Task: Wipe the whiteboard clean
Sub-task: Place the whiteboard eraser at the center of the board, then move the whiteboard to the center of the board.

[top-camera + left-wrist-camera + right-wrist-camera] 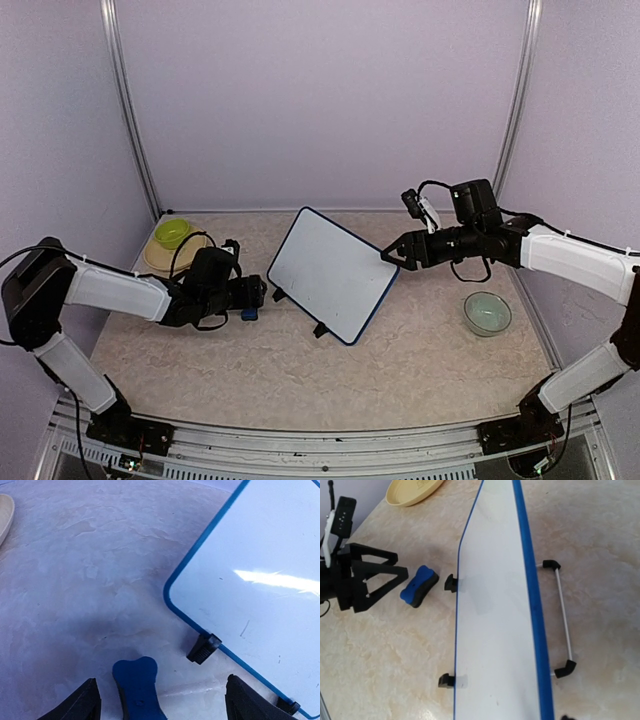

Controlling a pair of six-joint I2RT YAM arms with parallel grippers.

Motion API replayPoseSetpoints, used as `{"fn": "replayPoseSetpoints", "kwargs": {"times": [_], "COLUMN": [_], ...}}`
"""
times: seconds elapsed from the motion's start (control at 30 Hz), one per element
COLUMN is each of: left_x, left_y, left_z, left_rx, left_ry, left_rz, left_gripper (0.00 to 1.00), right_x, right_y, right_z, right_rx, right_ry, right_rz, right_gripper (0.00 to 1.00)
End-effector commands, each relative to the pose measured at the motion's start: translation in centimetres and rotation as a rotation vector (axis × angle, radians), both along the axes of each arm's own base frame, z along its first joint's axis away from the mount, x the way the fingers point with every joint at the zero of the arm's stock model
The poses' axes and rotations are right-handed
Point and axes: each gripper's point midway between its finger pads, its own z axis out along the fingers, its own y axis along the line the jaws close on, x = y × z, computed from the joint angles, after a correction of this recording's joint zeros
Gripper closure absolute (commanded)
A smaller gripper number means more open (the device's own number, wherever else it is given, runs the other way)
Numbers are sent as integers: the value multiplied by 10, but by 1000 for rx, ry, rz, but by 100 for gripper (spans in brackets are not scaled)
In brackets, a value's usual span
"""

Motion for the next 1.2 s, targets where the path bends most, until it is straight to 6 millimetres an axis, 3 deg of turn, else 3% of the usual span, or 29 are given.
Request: {"fn": "replayPoseSetpoints", "kwargs": {"times": [0.0, 0.23, 0.6, 0.8, 1.17], "left_x": [-8, -8, 20, 28, 33], "left_y": [-25, -47, -68, -66, -67], "left_z": [1, -3, -3, -12, -35], "left_rx": [-8, 65, 245, 247, 280], "left_ry": [-26, -52, -145, -133, -91], "left_rz": [-191, -323, -428, -453, -465], "left_gripper": [19, 26, 44, 53, 54], "right_x": [-1, -1, -5, -7, -5], "right_y": [4, 4, 2, -3, -2], "right_z": [-1, 2, -1, 2, 2], "right_rx": [5, 5, 3, -8, -8], "right_ry": [-11, -18, -16, -31, -28], "right_rz": [11, 9, 10, 0, -3], "right_gripper": [32, 32, 32, 32, 31]}}
